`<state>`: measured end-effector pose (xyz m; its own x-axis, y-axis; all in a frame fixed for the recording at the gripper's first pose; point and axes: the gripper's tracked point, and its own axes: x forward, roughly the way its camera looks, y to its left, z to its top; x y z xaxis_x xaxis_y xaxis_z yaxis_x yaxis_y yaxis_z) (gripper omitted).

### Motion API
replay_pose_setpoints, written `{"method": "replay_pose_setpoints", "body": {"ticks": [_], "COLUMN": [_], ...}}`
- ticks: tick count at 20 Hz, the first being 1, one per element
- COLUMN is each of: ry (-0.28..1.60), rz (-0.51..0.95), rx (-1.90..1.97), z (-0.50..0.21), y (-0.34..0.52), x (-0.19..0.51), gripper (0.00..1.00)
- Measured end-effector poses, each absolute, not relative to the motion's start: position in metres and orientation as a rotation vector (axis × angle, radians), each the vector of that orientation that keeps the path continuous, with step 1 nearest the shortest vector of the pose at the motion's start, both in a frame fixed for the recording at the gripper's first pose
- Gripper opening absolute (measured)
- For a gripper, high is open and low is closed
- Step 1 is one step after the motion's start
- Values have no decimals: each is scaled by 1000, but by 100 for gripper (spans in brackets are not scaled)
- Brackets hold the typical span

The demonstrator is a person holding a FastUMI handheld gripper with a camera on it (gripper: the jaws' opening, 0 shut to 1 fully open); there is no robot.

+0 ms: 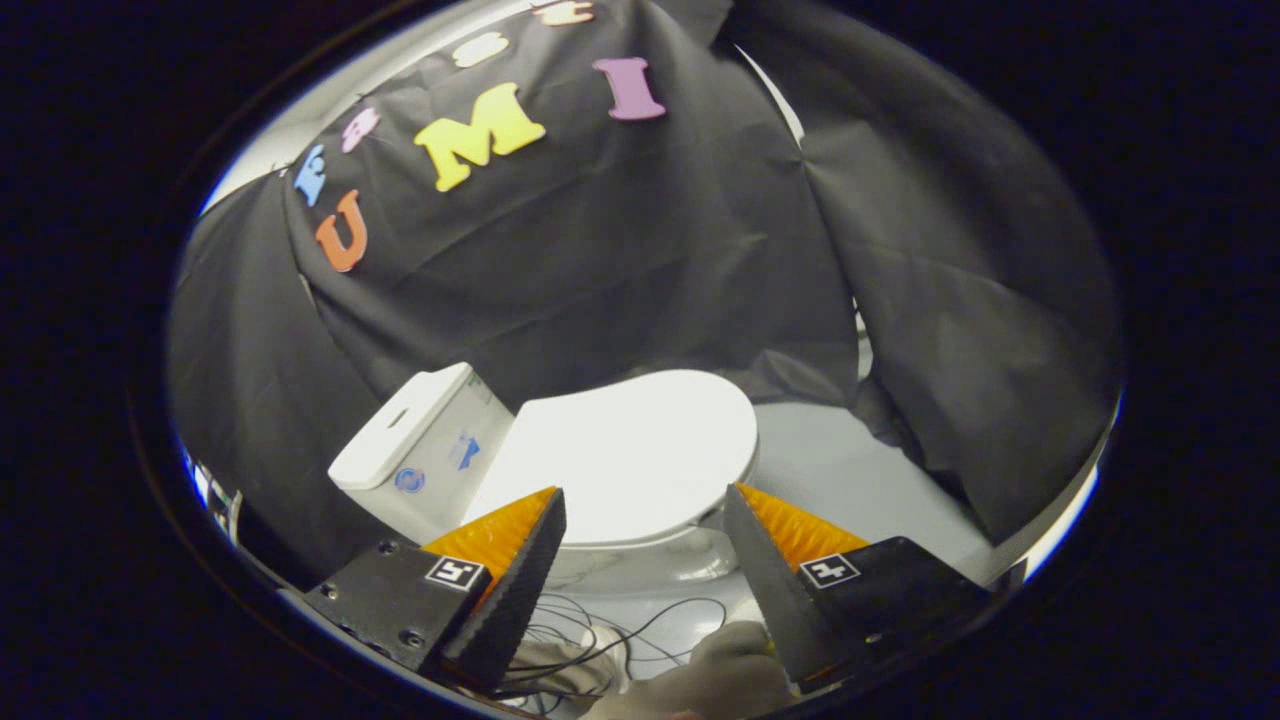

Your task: Open the toilet lid.

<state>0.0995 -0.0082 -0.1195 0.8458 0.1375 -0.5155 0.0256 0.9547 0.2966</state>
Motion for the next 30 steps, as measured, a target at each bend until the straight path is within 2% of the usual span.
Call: {"method": "replay_pose_setpoints", "body": {"ticks": [10, 18, 23, 26, 28, 30], "ry": [757, 829, 855, 817, 798, 795], "rz": [78, -69, -82, -60, -39, -10], "rx": [597, 623, 713, 799, 861, 907], "z": [-195, -237, -256, -257, -259, -263], "y": [-10, -53, -65, -65, -64, -62], "x": [118, 150, 159, 167, 168, 168], "gripper": [98, 99, 97, 93, 83, 78]}}
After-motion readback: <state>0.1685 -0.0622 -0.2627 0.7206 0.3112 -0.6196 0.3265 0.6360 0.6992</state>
